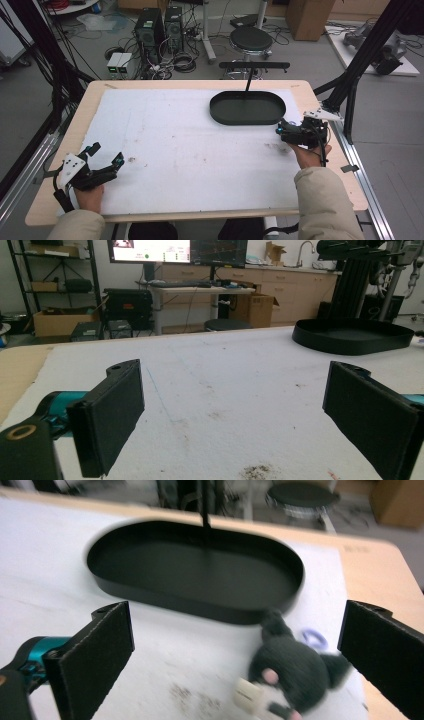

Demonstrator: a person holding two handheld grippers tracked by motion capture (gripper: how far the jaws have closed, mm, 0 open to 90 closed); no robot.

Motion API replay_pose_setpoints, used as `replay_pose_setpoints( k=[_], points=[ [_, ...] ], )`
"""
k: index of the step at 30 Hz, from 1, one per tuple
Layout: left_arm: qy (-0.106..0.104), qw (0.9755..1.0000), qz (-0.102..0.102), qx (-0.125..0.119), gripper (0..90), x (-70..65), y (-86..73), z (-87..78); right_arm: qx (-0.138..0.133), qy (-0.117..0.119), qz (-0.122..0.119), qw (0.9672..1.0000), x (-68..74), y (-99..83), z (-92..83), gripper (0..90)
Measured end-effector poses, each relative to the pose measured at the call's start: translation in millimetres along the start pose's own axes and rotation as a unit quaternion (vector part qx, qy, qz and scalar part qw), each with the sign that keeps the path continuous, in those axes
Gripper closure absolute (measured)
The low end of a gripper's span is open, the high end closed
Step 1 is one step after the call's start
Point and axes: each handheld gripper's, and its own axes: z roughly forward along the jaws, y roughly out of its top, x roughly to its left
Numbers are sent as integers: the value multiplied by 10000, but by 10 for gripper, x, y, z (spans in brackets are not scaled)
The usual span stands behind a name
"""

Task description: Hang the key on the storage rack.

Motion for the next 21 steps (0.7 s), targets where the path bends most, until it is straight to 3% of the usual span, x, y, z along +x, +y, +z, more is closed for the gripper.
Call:
replay_pose_setpoints(
  k=[1, 2, 3, 6, 10, 13, 21],
  points=[
    [-9, 10000, 3, 10, 99, 4, 0, -2, 0, 0, 0, 10000, 0, 0, 0, 5],
    [-10, 10000, -7, 6, 99, 5, 0, -1, 251, -118, 32, 9996, -29, 37, 28, 5],
    [-10, 10000, -8, 8, 99, 6, 0, -1, 251, -118, 32, 9996, -29, 37, 28, 5],
    [-7, 10000, 6, 6, 99, 3, 0, -2, 635, -332, 109, 9974, -73, 79, 71, 5],
    [-6, 10000, -3, 8, 99, 5, 0, -2, 884, -444, 139, 9950, -91, 114, 112, 5],
    [-5, 10000, 0, -7, 99, 0, -1, 0, 1282, -586, 111, 9900, -85, 132, 178, 5],
    [-9, 10000, 6, 3, 99, 3, 0, -2, 1942, -612, 234, 9788, -145, 103, 340, 6]
  ],
)
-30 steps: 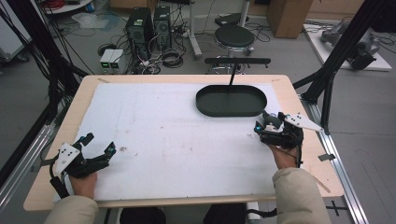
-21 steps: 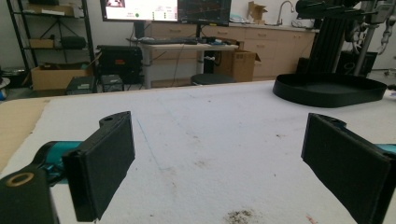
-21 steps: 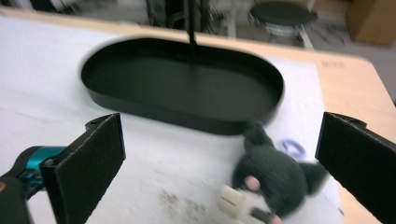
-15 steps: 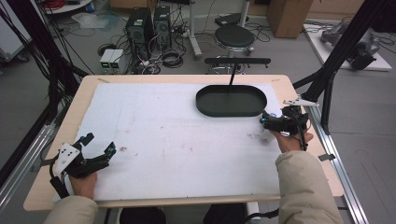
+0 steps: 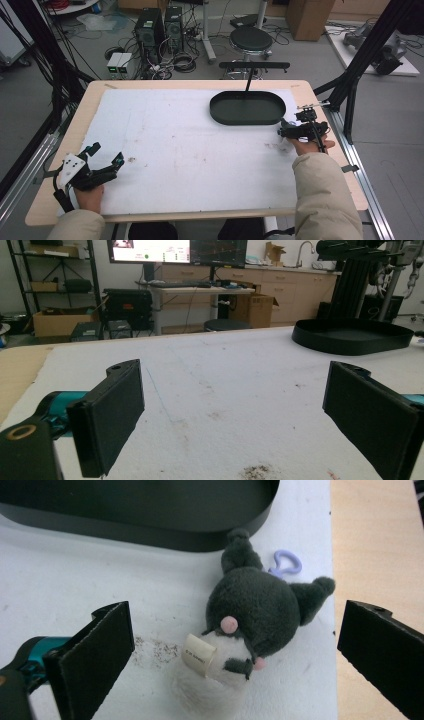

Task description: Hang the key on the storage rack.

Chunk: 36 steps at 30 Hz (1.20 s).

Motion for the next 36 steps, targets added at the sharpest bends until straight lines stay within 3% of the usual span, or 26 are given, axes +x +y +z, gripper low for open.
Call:
replay_pose_setpoints(
  k=[15, 20, 31, 33, 36],
  points=[
    [4, 10000, -41, -10, 99, 2, -1, 2, 796, -251, 0, 9965, 11, 2, 236, 7],
    [9, 10000, -57, -4, 99, 3, 0, 3, 910, -209, 47, 9956, 11, -7, 280, 32],
    [6, 10000, -56, -9, 99, 3, 0, 3, 1477, -143, 290, 9885, -19, -56, 376, 67],
    [10, 10000, -48, -2, 99, 7, 1, 3, 1494, -46, 330, 9882, -31, -59, 383, 131],
    [1, 10000, -49, -3, 99, 5, 0, 2, 1549, 66, 448, 9869, -44, -56, 386, 157]
  ],
)
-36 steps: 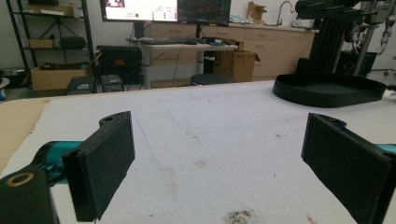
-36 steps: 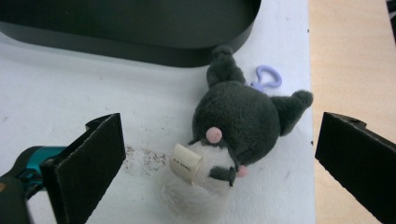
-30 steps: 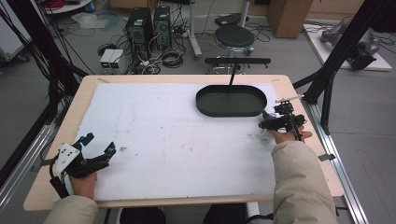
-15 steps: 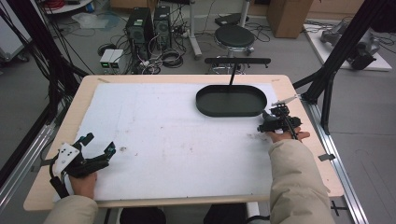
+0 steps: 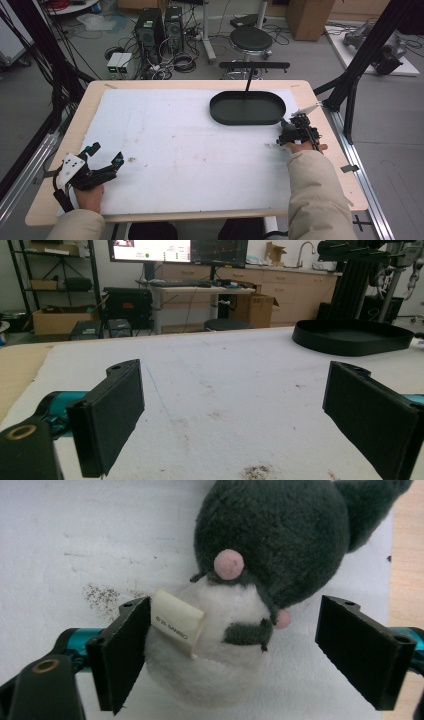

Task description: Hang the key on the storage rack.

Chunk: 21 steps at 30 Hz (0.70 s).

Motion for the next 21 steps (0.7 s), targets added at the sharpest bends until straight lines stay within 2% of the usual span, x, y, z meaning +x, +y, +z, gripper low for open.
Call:
replay_pose_setpoints(
  k=[1, 4, 7, 8, 9, 10, 11, 14, 21],
  points=[
    [-1, 10000, 3, -3, 99, -2, 0, 0, -8, 89, 24, 10000, -5, 6, 1, 218],
    [-1, 10000, 6, -4, 99, -2, 0, 0, -11, 139, 40, 9999, -3, 8, -4, 267],
    [-1, 10000, 10, -4, 99, -3, 0, 0, 33, 273, 206, 9994, -19, 6, -9, 389],
    [-1, 10000, 10, -4, 99, -3, 0, 0, 33, 273, 206, 9994, -19, 6, -9, 389],
    [1, 10000, 7, -5, 99, -3, 0, 0, 36, 319, 220, 9992, -37, -2, -20, 457],
    [1, 10000, 7, -5, 99, -3, 0, 0, 36, 319, 220, 9992, -37, -2, -20, 457],
    [1, 10000, 6, -3, 99, -2, 0, 0, 27, 338, 241, 9991, -42, -9, -31, 498],
    [1, 10000, 6, -5, 99, -2, 0, 0, 19, 318, 270, 9991, -44, -15, -43, 523],
    [2, 10000, 6, -4, 99, -2, 0, 0, -26, 274, 128, 9995, -59, -30, -70, 550]
  ],
)
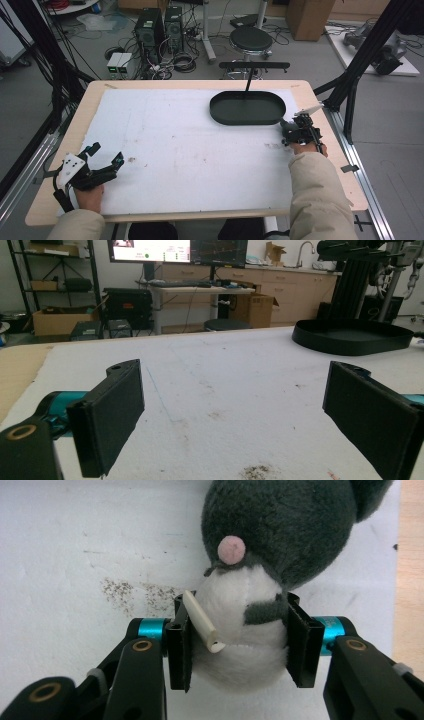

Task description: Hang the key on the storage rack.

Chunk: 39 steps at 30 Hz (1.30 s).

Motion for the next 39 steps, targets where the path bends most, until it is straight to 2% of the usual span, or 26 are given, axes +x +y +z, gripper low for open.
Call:
replay_pose_setpoints(
  k=[5, 9, 12, 16, 21, 26, 32, 38, 39],
  points=[
    [-4, 10000, 33, 13, 99, 0, 1, -1, -110, 57, 27, 9999, -27, -12, -46, 558],
    [-1, 10000, 9, 2, 99, -1, 0, 0, -258, 49, -215, 9994, -14, -10, -135, 564],
    [-5, 10000, 28, 11, 99, 0, 1, -1, -481, 128, -486, 9976, 20, 13, -232, 565],
    [-2, 10000, 13, 1, 99, -1, 0, 1, -781, 176, -942, 9923, 92, 57, -357, 565],
    [-2, 10000, 32, 16, 99, 0, 1, -1, -916, 252, -1118, 9892, 156, 104, -426, 565],
    [4, 10000, -9, -2, 99, -2, 0, 3, -1128, 429, -1395, 9828, 244, 179, -495, 565],
    [4, 10000, -23, 6, 99, 1, 1, 3, -1248, 566, -1441, 9800, 305, 305, -580, 565],
    [14, 10000, -52, 3, 99, 8, 1, 4, -1416, 642, -1652, 9739, 378, 456, -654, 564],
    [14, 10000, -52, 3, 99, 8, 1, 4, -1416, 642, -1652, 9739, 378, 456, -654, 564]
  ],
)
